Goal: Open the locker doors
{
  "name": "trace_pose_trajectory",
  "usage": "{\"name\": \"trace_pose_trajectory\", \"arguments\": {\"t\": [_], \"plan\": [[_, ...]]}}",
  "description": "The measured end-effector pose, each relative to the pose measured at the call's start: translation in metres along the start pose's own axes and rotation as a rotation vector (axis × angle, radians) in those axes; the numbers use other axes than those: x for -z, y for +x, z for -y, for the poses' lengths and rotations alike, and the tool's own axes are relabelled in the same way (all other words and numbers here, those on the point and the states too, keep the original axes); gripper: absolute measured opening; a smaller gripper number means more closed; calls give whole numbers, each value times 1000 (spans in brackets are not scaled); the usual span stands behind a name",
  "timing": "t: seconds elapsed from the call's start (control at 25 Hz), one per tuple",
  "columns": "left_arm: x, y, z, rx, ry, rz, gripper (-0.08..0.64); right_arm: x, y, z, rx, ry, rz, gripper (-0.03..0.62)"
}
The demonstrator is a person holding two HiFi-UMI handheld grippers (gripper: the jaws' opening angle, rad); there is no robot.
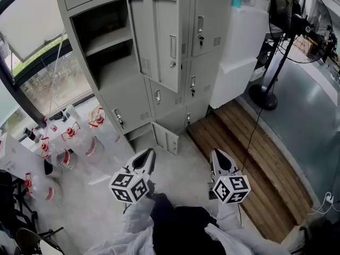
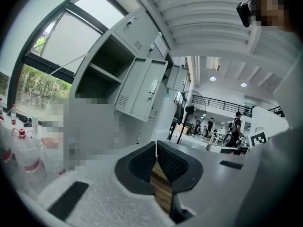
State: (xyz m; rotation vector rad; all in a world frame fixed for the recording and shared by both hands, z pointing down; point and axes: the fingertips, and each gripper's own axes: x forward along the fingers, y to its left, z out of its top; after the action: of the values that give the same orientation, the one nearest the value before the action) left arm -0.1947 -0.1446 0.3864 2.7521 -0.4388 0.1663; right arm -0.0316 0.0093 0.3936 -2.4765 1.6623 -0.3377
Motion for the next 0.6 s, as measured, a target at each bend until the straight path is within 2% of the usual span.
{"name": "trace_pose_trajectory", "arguments": {"t": [0.44,0.6], "plan": [[6,5,13,34,29,-23,15,6,1,-9,-19,-47,-19,0],[8,7,18,54,47,-22,15,8,4,-14,-52,-65,-24,0]]}}
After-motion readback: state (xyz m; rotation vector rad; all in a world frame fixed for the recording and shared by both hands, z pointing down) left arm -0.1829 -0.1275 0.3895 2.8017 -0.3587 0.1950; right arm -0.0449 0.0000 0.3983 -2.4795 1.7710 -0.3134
